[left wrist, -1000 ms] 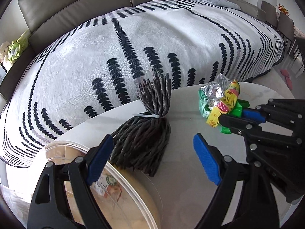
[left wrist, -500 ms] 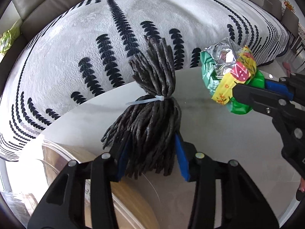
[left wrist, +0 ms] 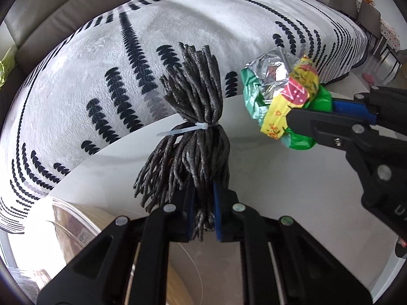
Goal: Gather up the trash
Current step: 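Grasp the green snack wrapper with the right tool while the left tool grasps the grey mop head, then carry both items over the grey bin while the right tool releases the wrapper inside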
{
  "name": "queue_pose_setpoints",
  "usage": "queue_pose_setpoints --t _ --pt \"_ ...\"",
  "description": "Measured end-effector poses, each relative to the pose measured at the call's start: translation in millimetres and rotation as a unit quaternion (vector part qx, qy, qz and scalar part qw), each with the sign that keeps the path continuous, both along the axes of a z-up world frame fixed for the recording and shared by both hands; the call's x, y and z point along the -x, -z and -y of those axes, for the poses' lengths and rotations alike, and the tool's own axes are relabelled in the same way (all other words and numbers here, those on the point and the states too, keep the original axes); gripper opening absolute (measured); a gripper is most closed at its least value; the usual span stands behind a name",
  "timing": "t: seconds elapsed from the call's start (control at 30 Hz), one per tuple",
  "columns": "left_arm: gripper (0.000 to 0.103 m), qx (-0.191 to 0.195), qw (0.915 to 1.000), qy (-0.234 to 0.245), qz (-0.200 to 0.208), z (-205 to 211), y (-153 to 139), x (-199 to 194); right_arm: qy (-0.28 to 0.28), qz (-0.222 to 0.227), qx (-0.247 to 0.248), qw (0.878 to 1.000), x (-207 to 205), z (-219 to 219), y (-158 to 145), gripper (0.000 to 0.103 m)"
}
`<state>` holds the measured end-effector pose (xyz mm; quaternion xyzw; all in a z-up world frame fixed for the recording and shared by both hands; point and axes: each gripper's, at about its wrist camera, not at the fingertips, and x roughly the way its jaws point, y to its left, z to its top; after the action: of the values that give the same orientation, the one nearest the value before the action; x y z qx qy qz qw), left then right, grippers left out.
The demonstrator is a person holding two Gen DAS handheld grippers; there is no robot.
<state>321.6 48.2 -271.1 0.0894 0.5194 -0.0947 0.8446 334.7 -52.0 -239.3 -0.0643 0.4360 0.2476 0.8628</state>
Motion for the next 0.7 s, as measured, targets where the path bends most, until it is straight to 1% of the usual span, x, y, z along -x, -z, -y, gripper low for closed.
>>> queue_pose_setpoints --t 0.2,0.4,0.53,0.7 --pt "0.012 0.017 0.9998 0.008 0.012 12.8 -12.2 16.5 0.016 0.004 -0.010 1.000 12.8 24.0 -4.7 0.013" --pt "0.012 0.021 0.9995 0.018 0.012 30.4 -19.3 37.6 0.040 0.009 -0.012 0.999 33.8 63.1 -11.9 0.013" --pt "0.012 0.022 0.9990 0.037 0.012 52.7 -24.3 53.7 0.059 0.008 -0.012 0.998 52.1 97.0 -14.7 0.013" --pt "0.012 0.031 0.9971 0.069 0.013 95.3 -30.3 73.7 0.083 0.011 -0.007 0.996 80.5 144.7 -18.4 0.013"
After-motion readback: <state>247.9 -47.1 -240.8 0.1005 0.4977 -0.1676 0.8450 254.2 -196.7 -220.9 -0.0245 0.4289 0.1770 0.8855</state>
